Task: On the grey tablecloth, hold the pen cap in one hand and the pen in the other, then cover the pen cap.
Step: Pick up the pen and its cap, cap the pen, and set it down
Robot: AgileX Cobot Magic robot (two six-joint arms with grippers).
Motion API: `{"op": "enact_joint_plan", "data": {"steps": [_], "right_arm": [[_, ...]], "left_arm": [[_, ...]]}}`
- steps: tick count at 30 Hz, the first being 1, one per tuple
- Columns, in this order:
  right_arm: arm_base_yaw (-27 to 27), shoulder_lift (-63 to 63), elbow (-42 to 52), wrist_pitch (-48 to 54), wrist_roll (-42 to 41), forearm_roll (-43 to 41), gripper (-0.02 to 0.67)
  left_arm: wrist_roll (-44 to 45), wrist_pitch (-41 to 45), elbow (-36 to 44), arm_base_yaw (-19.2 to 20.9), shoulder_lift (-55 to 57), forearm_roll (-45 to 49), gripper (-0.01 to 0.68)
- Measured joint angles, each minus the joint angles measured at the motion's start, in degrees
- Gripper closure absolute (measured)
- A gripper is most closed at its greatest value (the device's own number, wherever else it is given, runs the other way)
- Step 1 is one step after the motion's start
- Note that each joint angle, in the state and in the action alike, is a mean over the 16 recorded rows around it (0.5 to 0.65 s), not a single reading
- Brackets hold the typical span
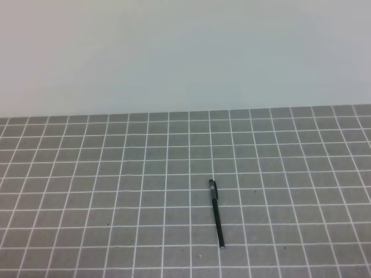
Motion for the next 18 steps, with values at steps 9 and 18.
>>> {"op": "enact_joint_plan", "data": {"steps": [9, 18], "right_arm": [[0.56, -0.48, 0.1, 0.75, 0.78, 0.25, 0.652], [1.5, -0.43, 0.05, 0.77, 1.01, 0.51, 0.652]], "left_arm": [[0.0, 0.0, -0.14, 0.0, 0.08, 0.01, 0.675], [0.0, 0.0, -0.28, 0.0, 0.16, 0.02, 0.675]]}}
